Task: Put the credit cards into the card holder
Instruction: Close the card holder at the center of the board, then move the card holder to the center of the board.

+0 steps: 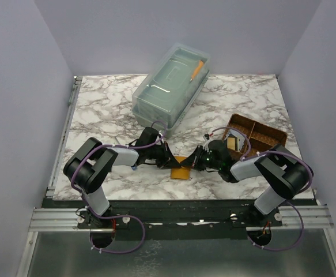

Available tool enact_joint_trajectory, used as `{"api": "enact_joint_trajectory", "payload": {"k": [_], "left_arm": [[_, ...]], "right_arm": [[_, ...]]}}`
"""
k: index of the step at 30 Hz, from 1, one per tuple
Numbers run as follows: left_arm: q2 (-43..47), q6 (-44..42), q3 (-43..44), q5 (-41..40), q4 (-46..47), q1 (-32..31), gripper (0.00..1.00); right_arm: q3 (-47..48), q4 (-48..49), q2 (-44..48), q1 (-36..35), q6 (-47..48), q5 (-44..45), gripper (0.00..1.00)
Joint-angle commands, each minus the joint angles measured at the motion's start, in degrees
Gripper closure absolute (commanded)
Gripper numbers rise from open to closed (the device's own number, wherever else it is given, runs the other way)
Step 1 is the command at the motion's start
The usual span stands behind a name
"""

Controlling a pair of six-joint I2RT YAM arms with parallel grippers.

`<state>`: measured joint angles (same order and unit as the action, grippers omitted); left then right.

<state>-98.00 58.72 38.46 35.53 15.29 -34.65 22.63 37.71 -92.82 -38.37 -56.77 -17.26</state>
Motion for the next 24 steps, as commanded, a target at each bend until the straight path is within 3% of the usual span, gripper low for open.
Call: {"api": "enact_joint_trajectory", "payload": {"k": [1, 7, 12, 17, 20, 24], "left_arm": [[-1.1, 1.6, -0.5, -4.4, 2.1, -0.9, 1.00], [0.5, 3.3, -0.5, -5.8, 2.2, -1.3, 1.00], [2.5, 5.0, -0.7, -7.2, 1.9, -1.8, 1.00], [4.2, 6.5, -1.5, -8.1, 1.7, -2.1, 1.00], [6.3, 6.8, -1.2, -8.4, 0.4, -2.1, 1.00], [9.0, 5.7, 0.3, -9.3, -4.2, -2.1, 1.00]], "right_arm": [[-6.8, -7.9, -6.1, -1.2, -0.2, -3.3, 1.00], [-7.1, -9.7, -5.0, -1.5, 0.1, 0.1, 1.00], [-4.8, -20.2, -2.5, -3.1, 1.8, 10.5, 1.00], [-6.8, -15.3, -3.5, -5.3, 2.2, 16.6, 1.00], [-6.2, -14.9, -4.5, -9.3, 2.5, 26.0, 1.00], [-8.8, -8.3, -7.6, -11.5, 3.7, 31.8, 1.00]]}}
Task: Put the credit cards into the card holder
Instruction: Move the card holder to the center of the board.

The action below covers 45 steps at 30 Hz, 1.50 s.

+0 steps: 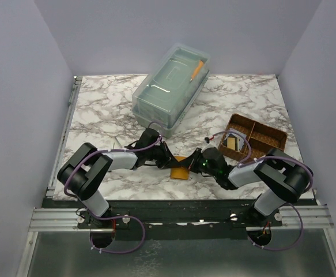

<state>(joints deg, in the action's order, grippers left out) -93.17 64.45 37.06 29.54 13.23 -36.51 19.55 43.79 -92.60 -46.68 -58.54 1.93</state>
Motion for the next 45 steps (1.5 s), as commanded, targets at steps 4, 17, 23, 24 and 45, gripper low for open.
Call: {"api": "enact_joint_trajectory", "payload": {"k": [4, 17, 23, 24, 45], "left_arm": [[5.2, -1.2, 3.1, -3.3, -5.1, -0.3, 1.00], [11.2, -5.6, 3.3, -12.8, -18.7, 0.3, 1.00], [15.8, -5.6, 1.9, -21.0, -24.4, 1.4, 1.00], [16.7, -5.5, 1.5, -22.0, -25.3, 1.7, 1.00], [21.9, -10.0, -4.5, -17.5, -30.6, 18.1, 0.93]], "right_arm": [[-6.5, -11.0, -13.4, -7.7, 4.7, 18.7, 1.00], [1.7, -27.0, -27.8, -19.0, -1.4, 32.6, 1.00], [10.1, -40.9, -31.8, -24.3, -3.8, 37.3, 1.00], [12.7, -45.9, -33.1, -25.3, -5.4, 38.3, 1.00], [11.0, -33.3, -27.0, -27.4, 4.1, 34.0, 1.00]]}}
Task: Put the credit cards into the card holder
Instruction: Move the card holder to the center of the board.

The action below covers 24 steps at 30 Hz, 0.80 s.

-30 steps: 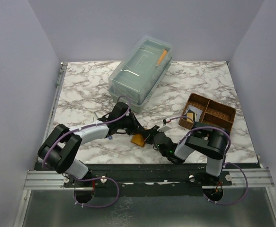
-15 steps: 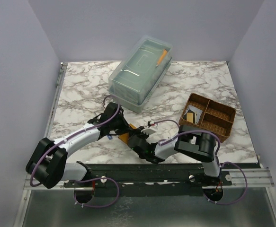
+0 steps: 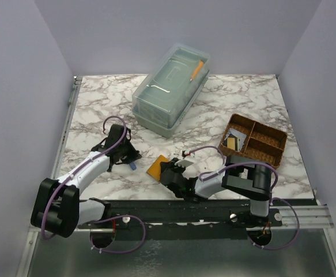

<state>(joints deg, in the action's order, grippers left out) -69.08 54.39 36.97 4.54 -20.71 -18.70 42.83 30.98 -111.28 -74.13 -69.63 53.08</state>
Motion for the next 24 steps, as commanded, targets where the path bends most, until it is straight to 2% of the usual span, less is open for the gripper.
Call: {"api": "enact_joint_trajectory", "payload": {"k": [1, 4, 8, 12, 16, 20, 22, 24], "left_arm": [[-2.4, 0.7, -5.6, 8.7, 5.2, 0.3, 0.96], [-4.1, 2.0, -8.2, 13.2, 10.5, -0.2, 0.98], [-7.1, 0.9, -7.8, 13.5, 10.8, -1.8, 1.00], [-8.9, 1.2, -8.0, 11.9, 11.1, -3.0, 1.00], [-9.6, 2.3, -8.8, 11.5, 12.3, -3.6, 1.00], [-9.8, 2.9, -9.7, 11.3, 14.2, -3.9, 1.00], [-9.9, 2.7, -9.6, 10.8, 14.3, -3.9, 1.00], [-9.7, 2.4, -9.5, 10.5, 14.4, -3.9, 1.00]], "right_arm": [[-13.0, -18.0, -8.4, 0.3, 16.5, -17.9, 1.00], [-13.4, -15.3, -8.6, 0.5, 19.0, -18.0, 1.00], [-9.3, -18.3, -11.7, 0.5, 22.1, -16.0, 1.00], [-2.1, -28.7, -16.8, 0.4, 21.7, -12.2, 1.00], [3.6, -39.8, -20.2, -0.3, 18.3, -9.4, 1.00], [11.5, -53.6, -28.0, -2.4, 13.6, -5.6, 1.00], [13.9, -57.2, -31.0, -3.6, 11.3, -5.5, 1.00], [13.1, -56.3, -30.9, -3.8, 9.8, -7.5, 1.00]]}}
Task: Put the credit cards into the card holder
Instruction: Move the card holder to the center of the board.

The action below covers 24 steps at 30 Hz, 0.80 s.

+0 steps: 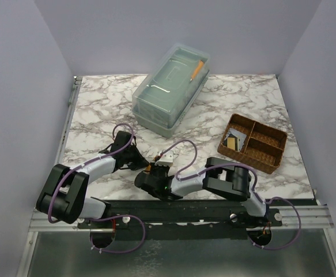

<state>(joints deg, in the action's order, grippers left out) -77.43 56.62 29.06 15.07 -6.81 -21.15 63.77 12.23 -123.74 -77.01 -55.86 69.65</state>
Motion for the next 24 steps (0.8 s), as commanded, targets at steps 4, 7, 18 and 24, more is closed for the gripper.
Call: {"api": "enact_joint_trajectory", "payload": {"k": [4, 7, 18, 24], "left_arm": [[-1.0, -0.7, -1.1, 0.6, 0.4, -1.4, 1.00], [-0.1, -1.6, -0.5, 2.1, 0.5, -1.4, 1.00], [0.8, -6.6, 0.0, 10.1, 4.8, -2.1, 0.75], [-6.1, -7.6, 1.4, 10.7, 10.6, -9.2, 0.71]], "right_arm": [[-16.8, -22.6, -5.1, -0.3, 2.0, -28.7, 1.00], [-21.8, -14.3, 7.5, 2.4, 6.0, -32.8, 1.00], [-12.9, -30.2, 30.8, 14.0, 14.7, -40.1, 0.53], [-9.5, -35.8, 40.6, 23.0, 23.6, -44.8, 0.34]]}}
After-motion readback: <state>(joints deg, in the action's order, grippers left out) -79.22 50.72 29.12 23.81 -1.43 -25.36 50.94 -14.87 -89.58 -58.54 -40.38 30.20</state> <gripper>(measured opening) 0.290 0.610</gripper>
